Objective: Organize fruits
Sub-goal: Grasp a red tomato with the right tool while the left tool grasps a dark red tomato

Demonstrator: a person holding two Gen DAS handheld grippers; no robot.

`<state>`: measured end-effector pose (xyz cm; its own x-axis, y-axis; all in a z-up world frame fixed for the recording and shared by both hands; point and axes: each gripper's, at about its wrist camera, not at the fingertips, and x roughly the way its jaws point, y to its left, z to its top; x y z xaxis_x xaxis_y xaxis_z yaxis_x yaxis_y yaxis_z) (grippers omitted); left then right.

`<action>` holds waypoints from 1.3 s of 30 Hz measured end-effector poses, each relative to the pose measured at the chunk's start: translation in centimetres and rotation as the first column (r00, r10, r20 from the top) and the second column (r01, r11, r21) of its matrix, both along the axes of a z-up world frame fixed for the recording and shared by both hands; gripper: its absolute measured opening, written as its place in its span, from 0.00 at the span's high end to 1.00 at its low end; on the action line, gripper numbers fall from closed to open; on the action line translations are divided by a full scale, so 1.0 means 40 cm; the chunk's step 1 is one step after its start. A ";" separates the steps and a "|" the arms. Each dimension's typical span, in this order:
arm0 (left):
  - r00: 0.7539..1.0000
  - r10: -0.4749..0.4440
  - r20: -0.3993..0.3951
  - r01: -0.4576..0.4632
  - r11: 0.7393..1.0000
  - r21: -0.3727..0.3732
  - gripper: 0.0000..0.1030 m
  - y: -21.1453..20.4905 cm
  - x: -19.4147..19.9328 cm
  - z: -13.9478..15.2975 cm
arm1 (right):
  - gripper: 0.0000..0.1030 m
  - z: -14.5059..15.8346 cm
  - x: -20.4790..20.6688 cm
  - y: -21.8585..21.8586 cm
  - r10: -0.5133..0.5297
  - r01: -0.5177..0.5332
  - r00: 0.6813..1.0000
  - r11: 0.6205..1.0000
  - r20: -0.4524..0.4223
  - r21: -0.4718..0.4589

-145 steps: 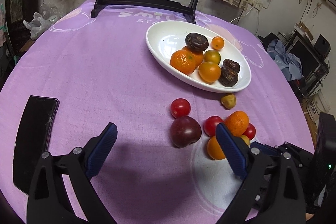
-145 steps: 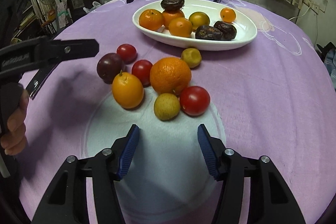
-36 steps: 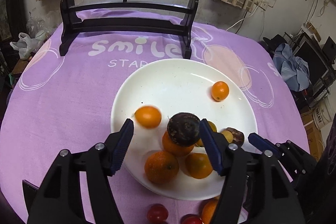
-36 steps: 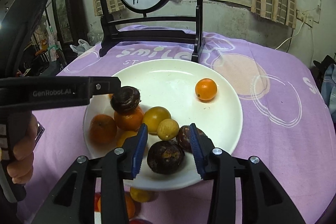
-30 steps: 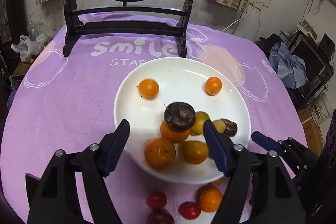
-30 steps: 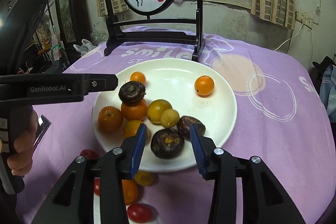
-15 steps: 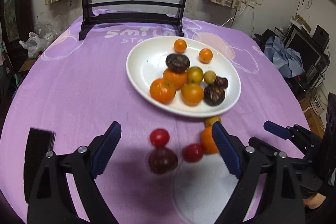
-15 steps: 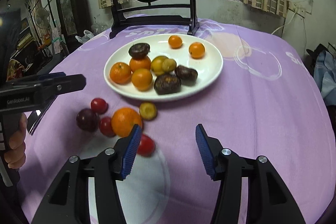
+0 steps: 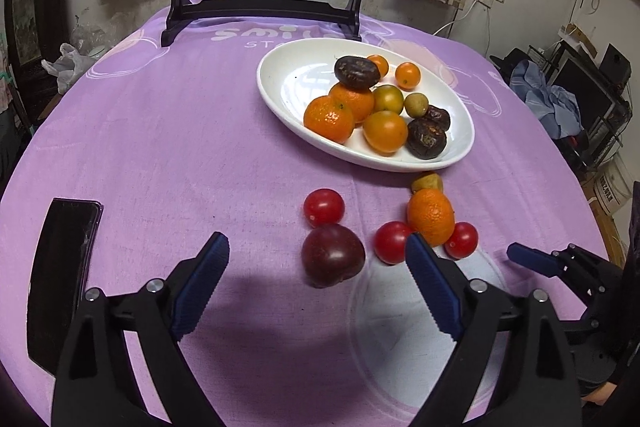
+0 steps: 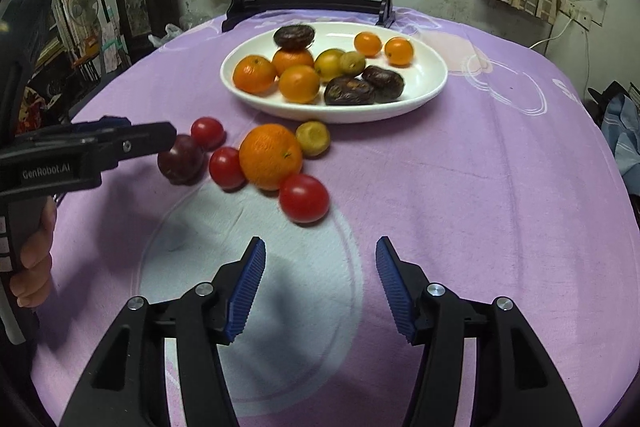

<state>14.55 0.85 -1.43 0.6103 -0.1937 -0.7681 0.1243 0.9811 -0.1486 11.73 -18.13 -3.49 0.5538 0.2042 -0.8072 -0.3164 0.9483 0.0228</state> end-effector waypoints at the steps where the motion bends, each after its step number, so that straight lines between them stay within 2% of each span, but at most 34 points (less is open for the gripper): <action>1: 1.000 -0.004 0.004 0.004 1.000 0.006 0.15 0.000 0.000 0.000 | 0.43 -0.008 0.004 0.009 0.003 -0.003 1.000 1.000 -0.010 -0.012; 11: 1.000 -0.023 -0.008 0.023 1.000 -0.007 0.15 0.000 -0.006 0.004 | 0.44 -0.031 0.088 0.055 -0.007 0.006 1.000 0.999 -0.015 -0.047; 13: 1.000 -0.023 -0.021 0.022 1.000 -0.009 0.15 0.003 -0.003 -0.001 | 0.49 -0.031 0.095 0.059 -0.012 0.012 1.000 0.999 -0.013 -0.040; 15: 0.999 -0.021 -0.034 0.021 1.000 -0.008 0.15 0.003 0.001 -0.009 | 0.69 -0.027 0.087 0.063 -0.001 0.001 1.000 0.999 -0.006 -0.040; 24: 0.997 -0.048 -0.059 0.051 0.998 0.037 0.15 -0.025 -0.002 -0.034 | 0.69 0.002 0.038 -0.002 -0.034 0.035 0.999 0.996 -0.014 0.077; 31: 0.996 -0.057 -0.066 0.063 0.994 0.090 0.15 -0.047 0.001 -0.062 | 0.69 0.003 0.010 -0.030 -0.046 0.047 0.999 0.994 -0.016 0.096; 37: 0.994 -0.043 -0.096 0.055 0.992 0.118 0.29 -0.049 0.022 -0.094 | 0.69 0.007 0.003 -0.021 -0.017 0.018 1.000 0.995 -0.007 0.094; 39: 0.996 -0.039 -0.079 0.050 0.988 0.144 0.36 -0.051 0.027 -0.096 | 0.69 0.008 0.000 -0.016 -0.010 0.010 1.000 0.996 -0.005 0.090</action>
